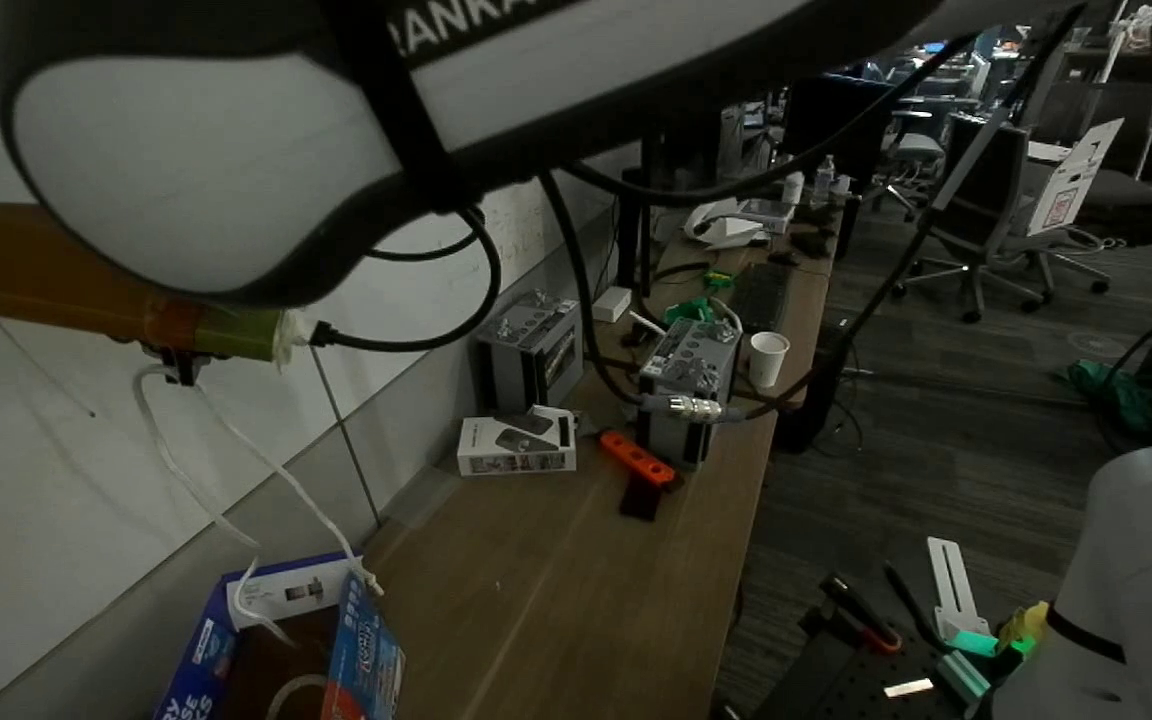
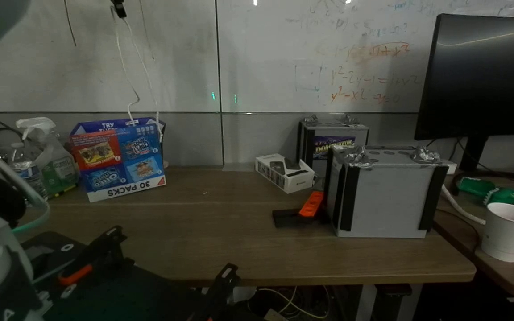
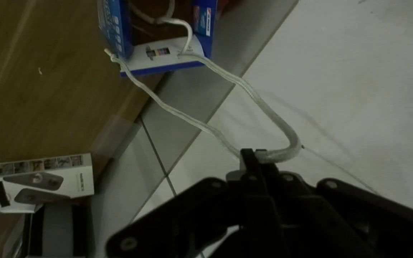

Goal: Pick up the ropes from the table and put them in the box

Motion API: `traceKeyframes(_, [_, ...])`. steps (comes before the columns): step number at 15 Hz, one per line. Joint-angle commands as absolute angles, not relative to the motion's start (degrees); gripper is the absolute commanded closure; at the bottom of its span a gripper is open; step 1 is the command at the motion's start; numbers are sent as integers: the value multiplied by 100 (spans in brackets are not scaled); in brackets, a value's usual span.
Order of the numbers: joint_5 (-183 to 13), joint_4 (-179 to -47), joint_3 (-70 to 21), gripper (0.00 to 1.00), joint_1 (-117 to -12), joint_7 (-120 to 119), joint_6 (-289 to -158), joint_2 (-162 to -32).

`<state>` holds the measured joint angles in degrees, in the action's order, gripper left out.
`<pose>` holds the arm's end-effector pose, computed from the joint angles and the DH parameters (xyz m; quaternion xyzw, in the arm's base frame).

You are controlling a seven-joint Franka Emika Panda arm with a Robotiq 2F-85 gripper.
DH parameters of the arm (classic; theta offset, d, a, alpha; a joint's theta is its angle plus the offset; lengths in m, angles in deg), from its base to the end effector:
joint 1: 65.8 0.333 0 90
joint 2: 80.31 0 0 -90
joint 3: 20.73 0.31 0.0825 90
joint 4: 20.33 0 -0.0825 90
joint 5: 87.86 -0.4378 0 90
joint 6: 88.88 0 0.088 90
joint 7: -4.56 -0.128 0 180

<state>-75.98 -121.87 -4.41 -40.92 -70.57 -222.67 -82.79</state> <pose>0.5180 0.4411 0.5475 -0.9338 0.2344 -0.2074 0.1733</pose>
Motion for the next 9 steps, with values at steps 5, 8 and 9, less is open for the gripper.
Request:
traceKeyframes(5, [-4603, -12110, -107, 99, -4171, -9820, -22047, -7882])
traceKeyframes(8, [-3557, -12083, -34, 99, -4216, -10596, -21709, -7853])
traceKeyframes(9, [-3310, -12077, -8, 99, -4212, -10774, -21584, -7869])
